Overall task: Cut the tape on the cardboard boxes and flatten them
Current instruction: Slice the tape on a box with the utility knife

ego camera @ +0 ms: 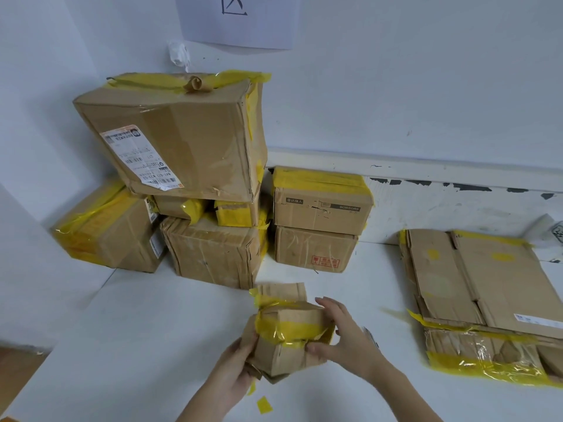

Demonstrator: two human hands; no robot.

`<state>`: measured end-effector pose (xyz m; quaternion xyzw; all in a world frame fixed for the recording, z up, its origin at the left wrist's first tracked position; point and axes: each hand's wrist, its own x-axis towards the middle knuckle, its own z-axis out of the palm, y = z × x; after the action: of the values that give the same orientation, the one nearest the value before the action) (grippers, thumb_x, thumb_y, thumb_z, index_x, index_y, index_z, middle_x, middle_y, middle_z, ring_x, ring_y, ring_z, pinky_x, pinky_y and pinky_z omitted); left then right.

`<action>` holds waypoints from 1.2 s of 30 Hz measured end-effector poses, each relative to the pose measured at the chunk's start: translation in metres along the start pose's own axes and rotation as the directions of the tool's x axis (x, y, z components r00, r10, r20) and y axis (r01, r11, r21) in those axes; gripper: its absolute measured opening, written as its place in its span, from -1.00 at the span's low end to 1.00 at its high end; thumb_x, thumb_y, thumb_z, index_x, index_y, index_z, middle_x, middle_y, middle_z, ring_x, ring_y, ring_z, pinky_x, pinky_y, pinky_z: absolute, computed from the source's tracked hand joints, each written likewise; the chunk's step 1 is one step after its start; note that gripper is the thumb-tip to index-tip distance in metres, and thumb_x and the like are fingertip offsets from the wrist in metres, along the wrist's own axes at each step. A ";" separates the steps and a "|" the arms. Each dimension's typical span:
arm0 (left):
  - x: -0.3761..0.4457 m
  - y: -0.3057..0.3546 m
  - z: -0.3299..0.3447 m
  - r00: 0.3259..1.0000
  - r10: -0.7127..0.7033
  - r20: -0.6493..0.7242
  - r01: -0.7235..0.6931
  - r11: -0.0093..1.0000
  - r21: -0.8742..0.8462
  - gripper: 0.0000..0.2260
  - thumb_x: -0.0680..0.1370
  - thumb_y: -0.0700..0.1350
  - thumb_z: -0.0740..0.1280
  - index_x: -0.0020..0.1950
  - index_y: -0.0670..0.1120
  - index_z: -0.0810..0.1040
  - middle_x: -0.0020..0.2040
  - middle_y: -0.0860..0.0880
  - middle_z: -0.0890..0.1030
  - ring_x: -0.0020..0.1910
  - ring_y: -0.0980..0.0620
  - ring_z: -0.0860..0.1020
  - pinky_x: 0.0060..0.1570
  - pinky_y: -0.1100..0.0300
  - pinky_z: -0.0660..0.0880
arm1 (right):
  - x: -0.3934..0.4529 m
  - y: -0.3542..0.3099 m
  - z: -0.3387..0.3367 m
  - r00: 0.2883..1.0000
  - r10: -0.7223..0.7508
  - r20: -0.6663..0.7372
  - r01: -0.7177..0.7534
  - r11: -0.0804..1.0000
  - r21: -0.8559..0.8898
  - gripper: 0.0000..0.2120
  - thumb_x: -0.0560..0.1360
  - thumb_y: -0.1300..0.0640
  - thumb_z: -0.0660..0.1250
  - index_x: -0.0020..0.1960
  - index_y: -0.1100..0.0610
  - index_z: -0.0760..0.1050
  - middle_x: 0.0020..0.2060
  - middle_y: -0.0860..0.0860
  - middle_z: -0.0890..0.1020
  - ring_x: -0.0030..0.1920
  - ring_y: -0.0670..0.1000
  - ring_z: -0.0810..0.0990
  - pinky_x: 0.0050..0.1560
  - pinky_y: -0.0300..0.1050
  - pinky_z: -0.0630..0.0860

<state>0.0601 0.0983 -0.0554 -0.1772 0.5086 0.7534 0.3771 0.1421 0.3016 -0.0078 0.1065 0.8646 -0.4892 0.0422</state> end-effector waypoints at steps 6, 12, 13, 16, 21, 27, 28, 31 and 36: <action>-0.007 -0.006 0.008 0.977 -0.208 -0.054 0.204 0.976 -0.077 -0.63 0.60 -0.03 0.20 0.04 -0.34 0.57 -0.09 -0.30 0.65 -0.24 -0.22 0.65 -0.37 0.03 0.57 | 0.005 -0.012 0.012 0.995 -0.017 -0.099 -0.026 0.904 -0.427 -0.41 0.45 -0.09 0.36 0.41 -0.06 0.24 0.24 -0.07 0.31 0.20 0.01 0.32 0.24 -0.22 0.30; -0.013 0.000 0.012 0.705 0.657 -0.265 -0.347 0.647 0.679 -0.88 0.60 -0.19 0.20 0.00 -0.18 0.51 -0.02 -0.10 0.51 0.10 -0.20 0.44 0.08 0.11 0.36 | 0.012 -0.019 0.026 0.995 0.020 -0.102 -0.092 0.629 -0.772 -0.46 0.52 -0.09 0.16 0.45 0.00 0.16 0.23 0.03 0.36 0.16 0.10 0.40 0.08 -0.09 0.40; -0.017 0.000 0.012 0.564 0.824 -0.060 -0.540 0.423 0.728 -0.95 0.56 -0.21 0.24 -0.08 -0.11 0.48 -0.09 0.00 0.47 0.04 -0.13 0.45 0.00 0.21 0.34 | 0.013 -0.019 0.031 0.993 0.037 -0.110 -0.110 0.594 -0.797 -0.45 0.53 -0.03 0.15 0.47 0.05 0.13 0.23 0.06 0.37 0.16 0.10 0.41 0.05 -0.08 0.39; -0.024 -0.006 0.012 0.241 0.672 0.700 -0.667 -0.409 0.622 -0.90 0.42 0.00 0.32 -0.20 0.05 0.41 -0.20 0.15 0.44 -0.12 0.16 0.37 -0.11 0.32 0.29 | 0.012 -0.017 0.041 0.982 0.097 -0.161 -0.188 0.519 -0.834 -0.51 0.54 0.06 0.12 0.43 0.18 0.15 0.18 0.09 0.42 0.13 0.09 0.45 -0.03 -0.11 0.36; -0.022 -0.025 0.022 0.453 0.314 0.834 -0.477 -0.705 0.525 -0.55 0.07 0.29 0.53 -0.14 0.11 0.66 -0.10 0.21 0.61 -0.01 0.19 0.38 0.01 0.28 0.51 | 0.005 -0.027 0.043 0.968 0.003 -0.252 -0.222 0.486 -0.845 -0.53 0.06 0.03 0.58 -0.14 0.28 0.61 -0.45 0.08 0.56 -0.38 0.07 0.55 -0.45 -0.13 0.41; -0.015 -0.032 0.022 0.470 0.398 0.787 -0.407 -0.693 0.594 -0.43 -0.03 0.26 0.59 -0.10 0.06 0.71 -0.06 0.18 0.65 0.08 0.12 0.39 -0.09 0.18 0.59 | 0.009 -0.032 0.041 0.983 0.021 -0.181 -0.168 0.488 -0.857 -0.68 0.07 0.30 0.56 -0.23 0.28 0.55 -0.44 0.15 0.55 -0.44 0.03 0.49 -0.50 -0.27 0.36; -0.015 -0.031 0.022 0.470 0.403 0.785 -0.406 -0.691 0.598 -0.43 -0.02 0.25 0.60 -0.08 0.05 0.71 -0.06 0.17 0.65 0.09 0.12 0.39 -0.09 0.17 0.59 | 0.013 -0.031 0.039 0.987 0.061 -0.146 -0.156 0.496 -0.854 -0.76 0.31 0.31 0.42 -0.04 0.29 0.49 -0.22 0.19 0.60 -0.25 0.07 0.53 -0.35 -0.21 0.42; -0.013 -0.031 0.020 0.466 0.408 0.785 -0.414 -0.684 0.601 -0.43 0.02 0.21 0.60 -0.03 0.06 0.70 -0.03 0.15 0.65 0.10 0.10 0.39 -0.09 0.14 0.59 | 0.025 -0.021 0.025 0.981 0.189 0.053 -0.052 0.513 -0.857 -0.81 0.57 0.30 0.10 0.14 0.13 0.36 0.13 0.14 0.53 0.11 0.13 0.52 -0.01 -0.13 0.44; -0.012 -0.031 0.017 0.501 0.317 0.805 -0.468 -0.684 0.560 -0.48 0.05 0.23 0.59 -0.05 0.09 0.70 -0.04 0.18 0.64 0.09 0.15 0.52 0.03 0.21 0.52 | 0.048 -0.030 -0.007 0.905 0.347 0.247 -0.096 0.731 -0.675 -0.79 0.54 0.28 0.06 -0.25 0.17 0.32 -0.24 0.09 0.49 -0.15 0.09 0.43 -0.30 -0.19 0.29</action>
<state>0.0938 0.1153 -0.0599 0.5105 0.8515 0.1013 -0.0645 0.0884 0.2997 0.0129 0.0989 0.9376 -0.1614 0.2915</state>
